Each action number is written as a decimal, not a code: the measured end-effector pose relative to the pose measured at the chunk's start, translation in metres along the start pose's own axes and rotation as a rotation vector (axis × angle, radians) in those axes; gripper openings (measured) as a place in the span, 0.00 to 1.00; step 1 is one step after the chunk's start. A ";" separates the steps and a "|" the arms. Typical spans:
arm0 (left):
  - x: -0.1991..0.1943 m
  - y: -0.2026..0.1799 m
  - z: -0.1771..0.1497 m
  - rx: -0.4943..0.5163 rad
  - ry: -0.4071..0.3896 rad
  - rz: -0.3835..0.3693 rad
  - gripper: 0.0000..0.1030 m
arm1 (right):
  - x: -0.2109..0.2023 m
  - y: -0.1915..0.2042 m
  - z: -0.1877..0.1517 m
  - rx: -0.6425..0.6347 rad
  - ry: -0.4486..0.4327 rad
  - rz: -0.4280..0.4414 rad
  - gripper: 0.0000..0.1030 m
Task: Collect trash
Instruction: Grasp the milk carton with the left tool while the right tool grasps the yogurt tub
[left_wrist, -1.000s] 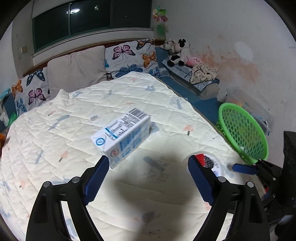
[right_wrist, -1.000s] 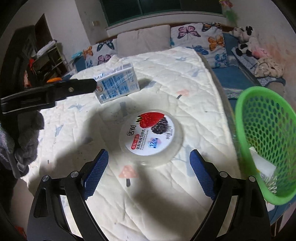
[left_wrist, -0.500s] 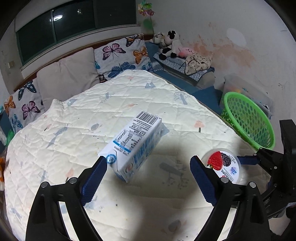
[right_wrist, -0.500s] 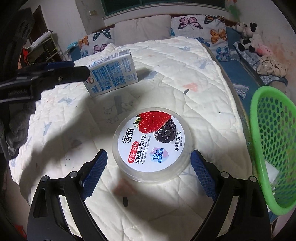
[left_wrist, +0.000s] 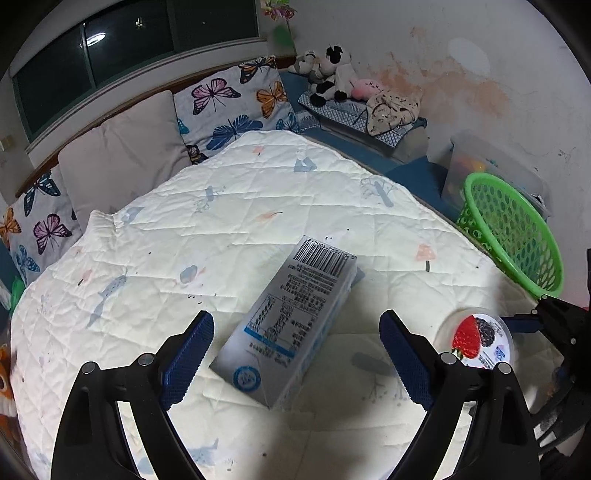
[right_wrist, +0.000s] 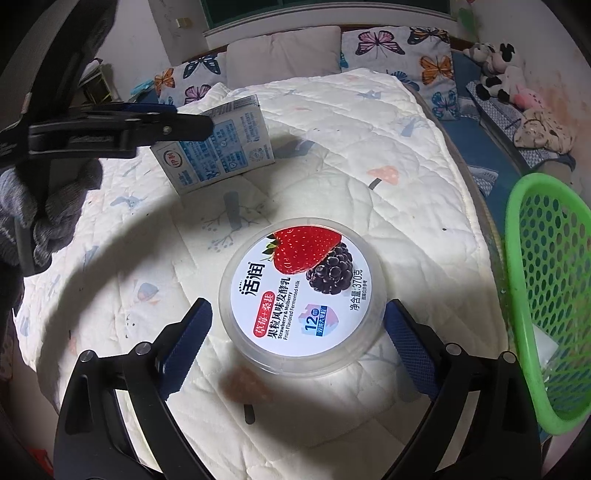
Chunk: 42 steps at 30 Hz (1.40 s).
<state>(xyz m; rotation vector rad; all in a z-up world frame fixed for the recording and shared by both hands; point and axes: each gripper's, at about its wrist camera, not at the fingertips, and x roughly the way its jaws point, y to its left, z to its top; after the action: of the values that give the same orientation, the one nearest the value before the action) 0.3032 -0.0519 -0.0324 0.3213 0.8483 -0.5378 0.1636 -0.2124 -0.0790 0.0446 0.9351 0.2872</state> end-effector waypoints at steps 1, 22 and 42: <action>0.003 0.001 0.001 -0.003 0.003 -0.001 0.85 | 0.001 0.001 0.000 -0.003 0.001 -0.002 0.91; 0.048 0.004 0.012 -0.011 0.078 -0.022 0.74 | 0.006 0.004 -0.001 -0.022 0.000 -0.037 0.90; 0.059 -0.004 0.017 0.010 0.118 -0.005 0.65 | 0.003 0.005 -0.003 -0.025 -0.014 -0.049 0.87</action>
<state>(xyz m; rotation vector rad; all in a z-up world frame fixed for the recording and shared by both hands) 0.3431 -0.0820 -0.0683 0.3628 0.9611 -0.5316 0.1618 -0.2069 -0.0825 0.0010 0.9172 0.2525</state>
